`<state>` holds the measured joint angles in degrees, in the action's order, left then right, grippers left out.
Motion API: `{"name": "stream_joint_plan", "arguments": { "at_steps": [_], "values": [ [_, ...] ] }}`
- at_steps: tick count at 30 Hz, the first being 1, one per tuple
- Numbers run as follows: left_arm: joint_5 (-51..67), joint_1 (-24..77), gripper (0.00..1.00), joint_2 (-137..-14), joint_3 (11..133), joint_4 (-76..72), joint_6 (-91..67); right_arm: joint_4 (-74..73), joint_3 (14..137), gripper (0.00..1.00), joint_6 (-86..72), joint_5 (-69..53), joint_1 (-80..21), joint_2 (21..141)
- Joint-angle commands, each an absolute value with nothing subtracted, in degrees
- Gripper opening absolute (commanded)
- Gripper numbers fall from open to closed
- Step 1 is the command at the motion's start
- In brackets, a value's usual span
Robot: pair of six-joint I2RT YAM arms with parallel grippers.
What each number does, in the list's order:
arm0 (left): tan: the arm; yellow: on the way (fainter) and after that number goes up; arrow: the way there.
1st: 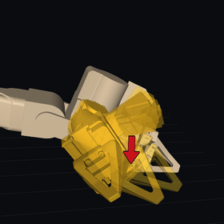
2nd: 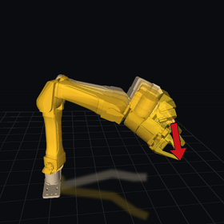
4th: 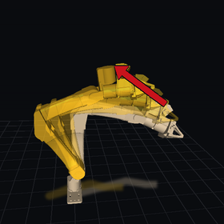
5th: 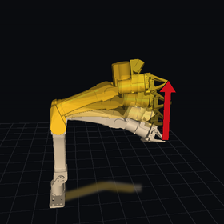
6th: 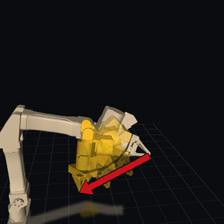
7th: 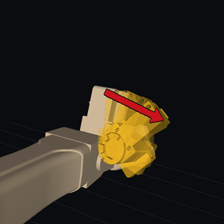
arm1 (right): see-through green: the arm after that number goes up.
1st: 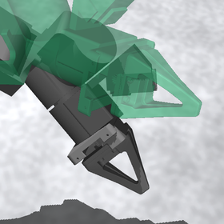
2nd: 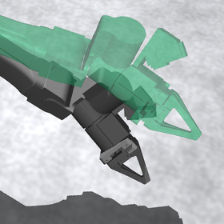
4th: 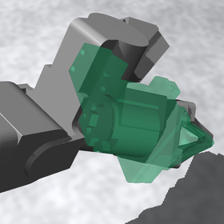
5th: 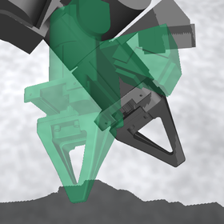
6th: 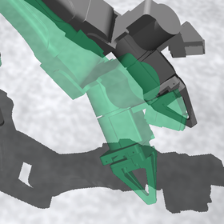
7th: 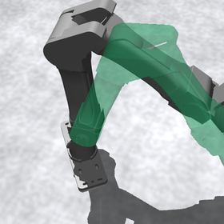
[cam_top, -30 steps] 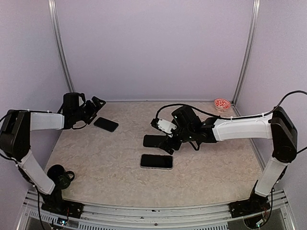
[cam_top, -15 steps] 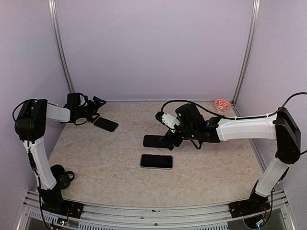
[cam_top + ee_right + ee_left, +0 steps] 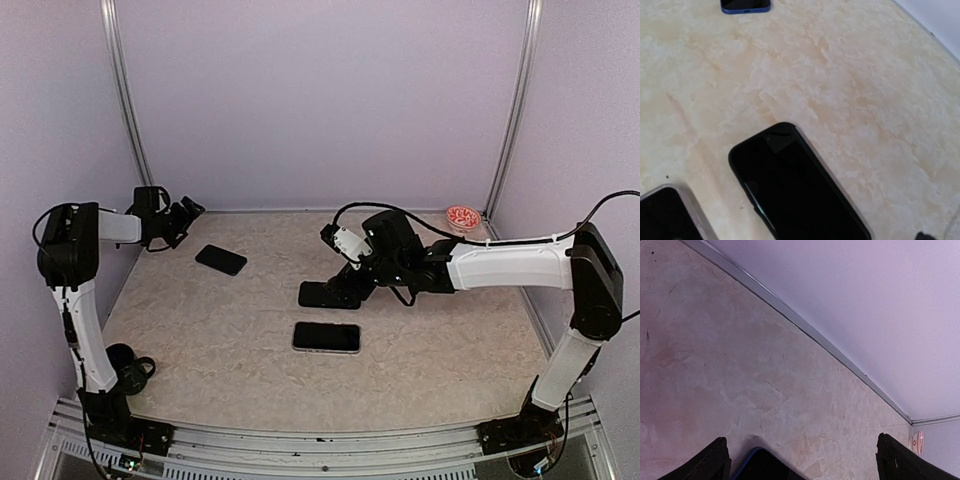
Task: Put the phone into the phone case
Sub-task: Move the phone to the center of the board.
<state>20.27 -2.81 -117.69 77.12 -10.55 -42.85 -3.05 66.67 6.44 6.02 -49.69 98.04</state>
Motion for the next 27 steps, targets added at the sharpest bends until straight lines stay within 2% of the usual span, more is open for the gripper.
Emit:
{"name": "stream_joint_plan", "arguments": {
  "at_steps": [1, 15, 27],
  "values": [
    [19.8, -2.82, 0.99, -122.99, 81.29, -7.97, -39.74, -1.75, 68.31, 0.99, 5.54, 5.36, -49.2, 99.3],
    [25.0, -0.39, 0.99, -128.85, 83.69, -6.05, -35.56, 1.72, 69.88, 1.0, 6.73, 3.36, -49.13, 103.19],
    [30.78, 7.39, 0.98, -131.97, 86.93, -1.35, -29.3, 2.42, 72.69, 0.99, 6.98, 0.74, -47.55, 106.0]
  ]
}}
